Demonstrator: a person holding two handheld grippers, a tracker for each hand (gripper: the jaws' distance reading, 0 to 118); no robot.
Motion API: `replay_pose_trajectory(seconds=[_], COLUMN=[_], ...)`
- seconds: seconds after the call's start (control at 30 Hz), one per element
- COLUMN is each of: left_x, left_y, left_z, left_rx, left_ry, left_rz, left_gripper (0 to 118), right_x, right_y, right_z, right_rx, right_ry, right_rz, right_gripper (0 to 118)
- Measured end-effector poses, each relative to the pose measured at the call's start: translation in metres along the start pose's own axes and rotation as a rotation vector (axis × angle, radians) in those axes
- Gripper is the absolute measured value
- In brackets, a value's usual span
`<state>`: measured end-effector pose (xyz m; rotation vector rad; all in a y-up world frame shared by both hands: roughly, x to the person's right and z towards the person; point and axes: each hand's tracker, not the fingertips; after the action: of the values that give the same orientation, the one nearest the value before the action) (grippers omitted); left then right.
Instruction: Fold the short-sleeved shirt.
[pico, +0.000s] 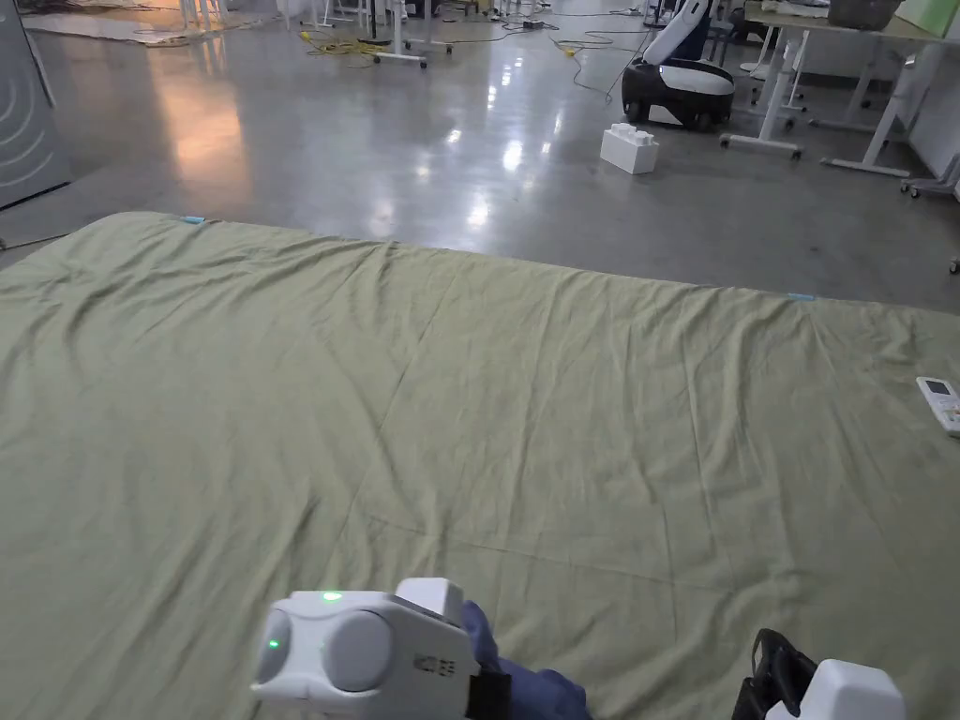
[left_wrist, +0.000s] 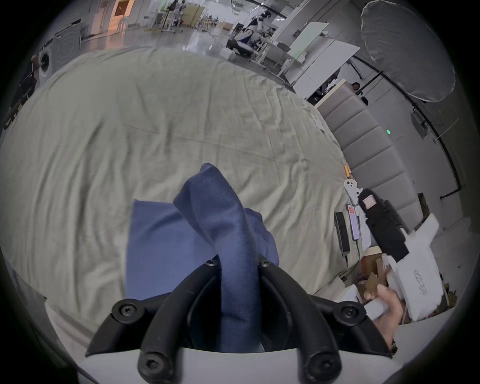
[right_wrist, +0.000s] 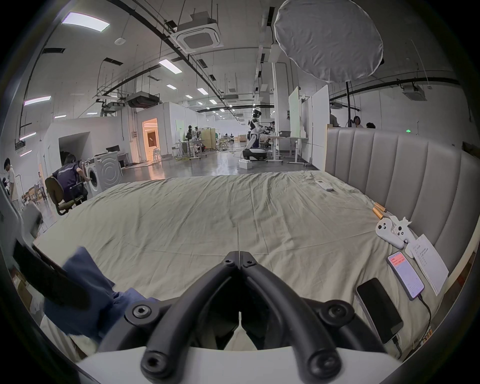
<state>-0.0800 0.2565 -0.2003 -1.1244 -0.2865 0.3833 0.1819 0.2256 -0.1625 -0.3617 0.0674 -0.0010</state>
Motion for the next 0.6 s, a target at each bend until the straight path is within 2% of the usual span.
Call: replay_pose_trajectory(seconds=[0.3, 0.37, 0.43, 0.47, 0.6], left_x=[0.023, 0.02, 0.017, 0.015, 0.01], left_y=[-0.015, -0.015, -0.012, -0.011, -0.005], left_z=[-0.074, -0.069, -0.053, -0.046, -0.016], left_rx=[-0.044, -0.041, -0.028, -0.019, 0.041], left_ry=[0.044, 0.022, -0.07, -0.1, -0.14], left_rz=[0.012, 0.009, 0.02, 0.035, 0.043], left_gripper=[20, 37, 66, 72, 72], right_x=[0.008, 0.01, 0.012, 0.013, 0.015], right_y=[-0.002, -0.003, -0.004, -0.004, -0.005], right_z=[0.004, 0.005, 0.006, 0.006, 0.006], right_rx=[-0.004, -0.007, -0.008, -0.009, -0.015], right_ry=[-0.016, -0.019, -0.023, -0.024, -0.028], right_rz=[-0.005, -0.004, -0.003, -0.003, -0.004], right_gripper=[0, 0, 0, 0, 0])
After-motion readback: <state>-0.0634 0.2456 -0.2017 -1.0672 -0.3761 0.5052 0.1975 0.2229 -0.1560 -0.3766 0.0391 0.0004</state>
